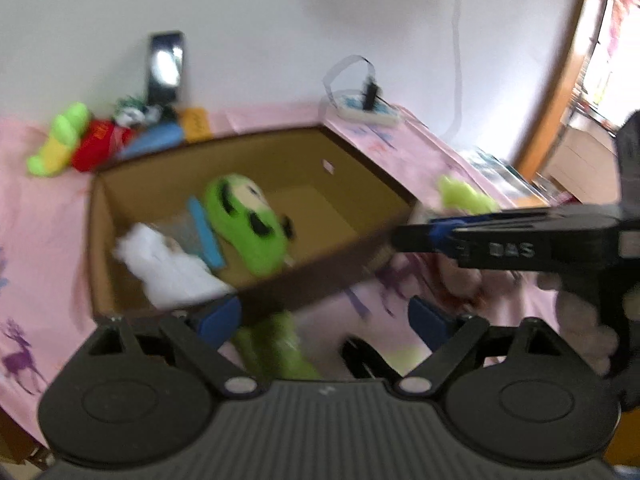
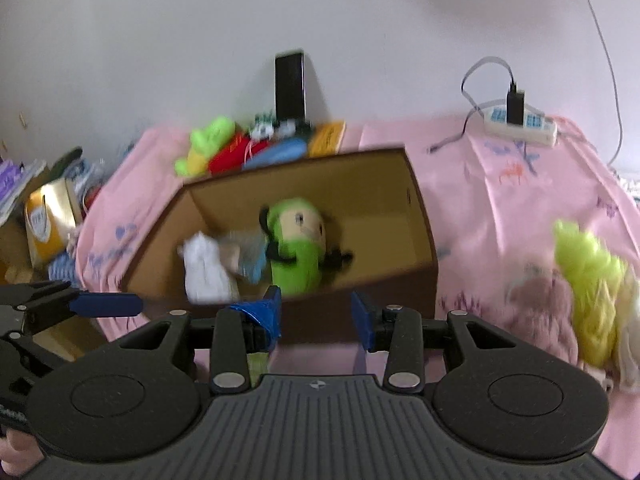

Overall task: Organize soft objects
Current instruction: 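Open the right gripper to release the plush and withdraw, then reach the right gripper to the black sock and grasp it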

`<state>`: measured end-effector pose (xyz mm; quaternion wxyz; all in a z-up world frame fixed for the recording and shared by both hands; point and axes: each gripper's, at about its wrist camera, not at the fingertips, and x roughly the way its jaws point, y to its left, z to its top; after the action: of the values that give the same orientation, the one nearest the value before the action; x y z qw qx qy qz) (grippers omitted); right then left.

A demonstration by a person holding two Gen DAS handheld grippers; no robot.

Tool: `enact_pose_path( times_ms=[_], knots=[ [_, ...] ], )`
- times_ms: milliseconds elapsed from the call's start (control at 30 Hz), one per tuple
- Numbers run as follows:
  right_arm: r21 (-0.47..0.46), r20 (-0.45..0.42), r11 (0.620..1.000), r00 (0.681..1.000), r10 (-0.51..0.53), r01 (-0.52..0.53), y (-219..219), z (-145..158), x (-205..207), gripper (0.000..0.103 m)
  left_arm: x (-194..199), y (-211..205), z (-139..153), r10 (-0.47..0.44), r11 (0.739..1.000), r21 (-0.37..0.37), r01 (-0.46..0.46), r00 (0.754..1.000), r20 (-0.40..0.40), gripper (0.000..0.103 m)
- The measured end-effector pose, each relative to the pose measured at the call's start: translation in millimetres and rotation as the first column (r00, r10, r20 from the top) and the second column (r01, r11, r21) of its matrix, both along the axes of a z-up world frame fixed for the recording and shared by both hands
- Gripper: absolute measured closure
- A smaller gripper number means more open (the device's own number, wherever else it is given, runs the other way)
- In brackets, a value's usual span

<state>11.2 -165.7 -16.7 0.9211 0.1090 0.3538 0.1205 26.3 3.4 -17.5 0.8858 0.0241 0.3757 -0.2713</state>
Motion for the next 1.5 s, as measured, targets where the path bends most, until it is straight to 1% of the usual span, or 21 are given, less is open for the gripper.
enact_pose_path(
  times_ms=[167, 300, 467, 533, 633, 767, 833, 867, 900, 967, 1033, 1067, 1100, 1200, 1233, 1267, 1400, 1433, 1500],
  knots=[
    [0.011, -0.110, 1.000, 0.994, -0.003, 0.004, -2.9, -26.3, -10.3, 0.081, -15.0, -22.0, -23.5, -0.117, 0.993, -0.004, 0.117, 0.992, -0.055, 0.013],
    [0.048, -0.184, 0.999, 0.983, 0.004, 0.005, -3.8, -42.8, -15.3, 0.082, -18.6, -38.0, -45.5, -0.167, 0.986, 0.009, 0.168, 0.980, -0.107, 0.013],
    [0.078, -0.236, 0.997, 0.971, 0.036, -0.018, -1.3, -56.2, -18.3, 0.083, -8.6, -44.9, -66.9, -0.169, 0.986, -0.031, 0.166, 0.965, -0.203, 0.013],
    [0.092, -0.261, 0.995, 0.964, 0.047, -0.024, 0.2, -62.3, -18.2, 0.083, -6.5, -47.8, -74.4, -0.170, 0.985, -0.038, 0.166, 0.959, -0.228, 0.013],
    [0.095, -0.283, 0.995, 0.957, 0.066, -0.040, 2.0, -69.8, -16.2, 0.083, -2.7, -55.7, -84.3, -0.161, 0.987, -0.024, 0.160, 0.955, -0.248, 0.013],
    [0.125, -0.310, 0.991, 0.947, 0.087, -0.050, 0.8, -77.6, -12.8, 0.083, 2.3, -64.5, -95.0, -0.153, 0.988, -0.012, 0.156, 0.948, -0.278, 0.014],
    [0.138, -0.322, 0.989, 0.942, 0.098, -0.055, -0.3, -81.6, -10.3, 0.083, 4.0, -66.1, -98.7, -0.142, 0.989, -0.006, 0.146, 0.947, -0.288, 0.015],
    [0.144, -0.326, 0.988, 0.940, 0.103, -0.058, -0.3, -83.2, -9.6, 0.083, 5.4, -66.9, -100.6, -0.138, 0.990, -0.009, 0.142, 0.945, -0.297, 0.020],
    [0.151, -0.330, 0.987, 0.938, 0.108, -0.060, -0.3, -84.7, -9.4, 0.083, 7.1, -68.4, -102.3, -0.137, 0.990, -0.013, 0.140, 0.942, -0.306, 0.027],
    [0.159, -0.338, 0.985, 0.934, 0.114, -0.063, -0.2, -88.0, -9.1, 0.083, 9.3, -70.9, -106.0, -0.143, 0.990, -0.027, 0.142, 0.934, -0.327, 0.031],
    [0.157, -0.350, 0.986, 0.930, 0.109, -0.056, -1.9, -92.0, -7.7, 0.084, 9.2, -73.7, -108.8, -0.143, 0.990, -0.032, 0.141, 0.932, -0.331, 0.038],
    [0.162, -0.345, 0.985, 0.932, 0.110, -0.057, -3.8, -94.0, -7.0, 0.084, 8.8, -74.5, -109.7, -0.148, 0.989, -0.035, 0.144, 0.932, -0.332, 0.047],
    [0.176, -0.353, 0.983, 0.928, 0.115, -0.055, -4.8, -95.9, -6.5, 0.084, 8.6, -75.4, -110.6, -0.146, 0.989, -0.031, 0.144, 0.933, -0.330, 0.051],
    [0.206, -0.372, 0.977, 0.919, 0.135, -0.060, -3.7, -100.3, -5.1, 0.086, 9.0, -75.5, -112.6, -0.132, 0.991, -0.022, 0.132, 0.937, -0.322, 0.053],
    [0.206, -0.365, 0.977, 0.921, 0.133, -0.060, -3.0, -100.4, -5.4, 0.088, 9.3, -74.6, -112.7, -0.128, 0.992, -0.025, 0.127, 0.938, -0.321, 0.054],
    [0.204, -0.363, 0.977, 0.922, 0.133, -0.060, -2.2, -100.3, -5.0, 0.089, 9.5, -73.7, -112.8, -0.125, 0.992, -0.026, 0.123, 0.939, -0.319, 0.056],
    [0.211, -0.350, 0.975, 0.926, 0.142, -0.070, -1.7, -98.7, -5.8, 0.100, 9.9, -73.6, -112.5, -0.119, 0.993, -0.018, 0.120, 0.943, -0.312, 0.067],
    [0.213, -0.346, 0.974, 0.927, 0.146, -0.073, -1.4, -97.7, -6.9, 0.103, 9.5, -72.8, -111.3, -0.119, 0.993, -0.019, 0.119, 0.943, -0.310, 0.068],
    [0.220, -0.338, 0.973, 0.930, 0.148, -0.075, -1.2, -94.9, -8.1, 0.103, 8.1, -69.0, -106.9, -0.123, 0.992, -0.029, 0.119, 0.945, -0.304, 0.073]
  ],
)
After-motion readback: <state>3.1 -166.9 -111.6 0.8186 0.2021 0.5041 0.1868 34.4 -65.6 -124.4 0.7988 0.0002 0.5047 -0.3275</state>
